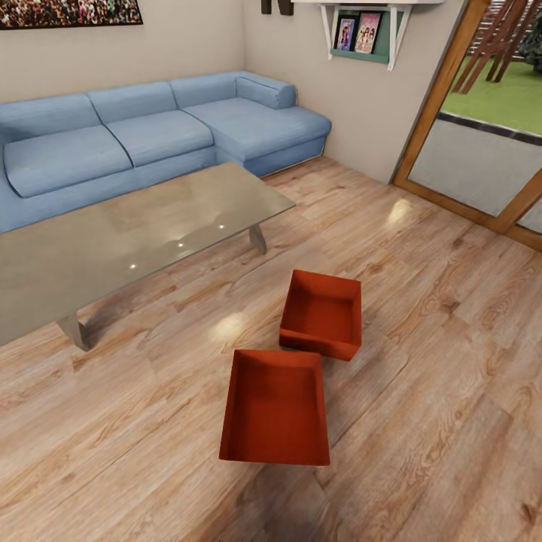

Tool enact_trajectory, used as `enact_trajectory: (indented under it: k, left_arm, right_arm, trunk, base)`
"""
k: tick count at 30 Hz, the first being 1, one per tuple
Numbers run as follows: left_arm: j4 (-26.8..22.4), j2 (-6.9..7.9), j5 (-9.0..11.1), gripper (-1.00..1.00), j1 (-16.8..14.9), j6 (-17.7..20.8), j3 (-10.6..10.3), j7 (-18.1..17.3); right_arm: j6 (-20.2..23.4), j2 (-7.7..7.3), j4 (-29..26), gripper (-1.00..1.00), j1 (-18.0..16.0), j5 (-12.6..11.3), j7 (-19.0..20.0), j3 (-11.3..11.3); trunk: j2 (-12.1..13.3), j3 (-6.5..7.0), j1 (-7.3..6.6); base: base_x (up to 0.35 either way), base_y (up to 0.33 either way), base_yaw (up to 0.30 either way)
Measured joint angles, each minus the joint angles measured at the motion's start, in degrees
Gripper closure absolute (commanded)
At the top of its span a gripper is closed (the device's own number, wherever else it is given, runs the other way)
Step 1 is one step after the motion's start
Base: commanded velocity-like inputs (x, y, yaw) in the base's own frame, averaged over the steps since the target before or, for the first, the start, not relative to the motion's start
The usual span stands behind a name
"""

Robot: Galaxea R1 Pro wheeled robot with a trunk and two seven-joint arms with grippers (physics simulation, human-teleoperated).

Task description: Move the two storage containers from the living room to the garage. In the garage, place one container on the floor and stack the other container on top of it (either order is fine).

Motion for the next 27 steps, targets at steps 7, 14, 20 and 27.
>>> enact_trajectory:
  k: [7,14,20,27]
  left_arm:
    - [0.0,0.00,0.0,-1.00,0.0,0.0,0.0,0.0]
    - [0.0,0.00,0.0,-1.00,0.0,0.0,0.0,0.0]
    - [-3.7,1.79,0.7,-1.00,0.0,0.8,0.4,0.2]
    - [-10.1,9.05,0.6,-1.00,-0.3,6.7,0.7,0.7]
  right_arm:
    - [0.0,-0.08,0.1,-1.00,0.0,-0.5,-0.1,-0.2]
    - [0.5,0.34,0.0,-1.00,0.0,-0.2,-0.8,-0.2]
    - [4.1,0.56,-3.0,-1.00,0.0,-4.5,-1.7,-0.7]
    - [11.7,-1.64,-11.0,-1.00,-1.8,-7.5,-6.4,-2.8]
  trunk:
    - [0.0,0.00,0.00]
    - [0.0,0.00,0.00]
    - [0.0,0.00,0.00]
    - [0.0,0.01,0.00]
  base:
    - [0.000,0.000,0.000]
    - [0.000,0.000,0.000]
    - [0.000,0.000,0.000]
    - [0.000,0.000,0.000]
